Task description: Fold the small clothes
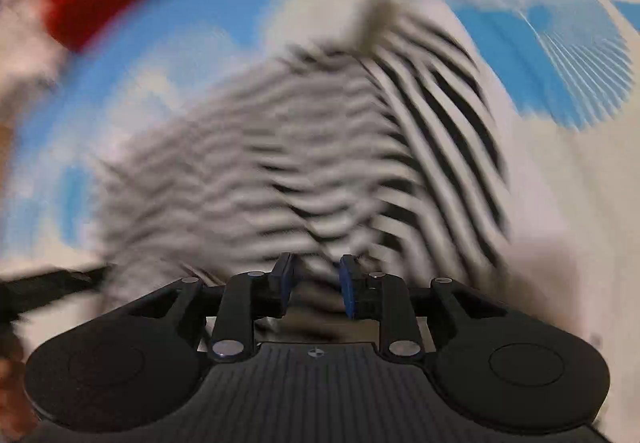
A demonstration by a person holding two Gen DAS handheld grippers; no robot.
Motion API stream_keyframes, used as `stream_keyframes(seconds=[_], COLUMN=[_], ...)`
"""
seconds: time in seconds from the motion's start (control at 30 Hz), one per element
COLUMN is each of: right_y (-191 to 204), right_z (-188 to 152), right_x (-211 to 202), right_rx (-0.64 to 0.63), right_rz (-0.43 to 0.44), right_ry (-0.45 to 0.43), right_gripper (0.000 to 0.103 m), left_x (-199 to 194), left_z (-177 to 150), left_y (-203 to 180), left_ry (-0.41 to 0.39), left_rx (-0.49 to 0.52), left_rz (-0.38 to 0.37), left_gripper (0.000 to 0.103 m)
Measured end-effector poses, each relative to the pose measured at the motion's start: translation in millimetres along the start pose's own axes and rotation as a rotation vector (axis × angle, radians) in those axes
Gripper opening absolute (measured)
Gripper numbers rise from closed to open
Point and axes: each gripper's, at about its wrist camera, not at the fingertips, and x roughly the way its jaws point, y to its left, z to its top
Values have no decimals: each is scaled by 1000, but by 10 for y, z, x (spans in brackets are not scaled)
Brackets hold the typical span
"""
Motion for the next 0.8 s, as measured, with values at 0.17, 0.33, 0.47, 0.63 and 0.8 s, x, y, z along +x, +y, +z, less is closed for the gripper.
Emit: stream_keyframes(seconds=[0.17,0.33,0.47,0.63,0.8], right_y=[46,282,320,173,-31], right_z=[32,-26,-200,-5,28], right_x=[-234,-323,-9,-348,-61], right_rx=[-36,-98,-184,-100,-78], right_rz=[8,211,71,151,-15], right_ry=[-73,-57,105,-46,8], right_gripper=[27,29,28,29,32], left_x=[-358,-123,75,-166,10], left_z=[-4,-213,-390,-276,-337], left_y=[-212,-538,-638,-567,-412], left_ry=[-136,43,120,36,91], left_rx=[95,214,323,287,291], left_rz=[-128,-274,-158,-171,-59], left_gripper=[22,35,33,34,33])
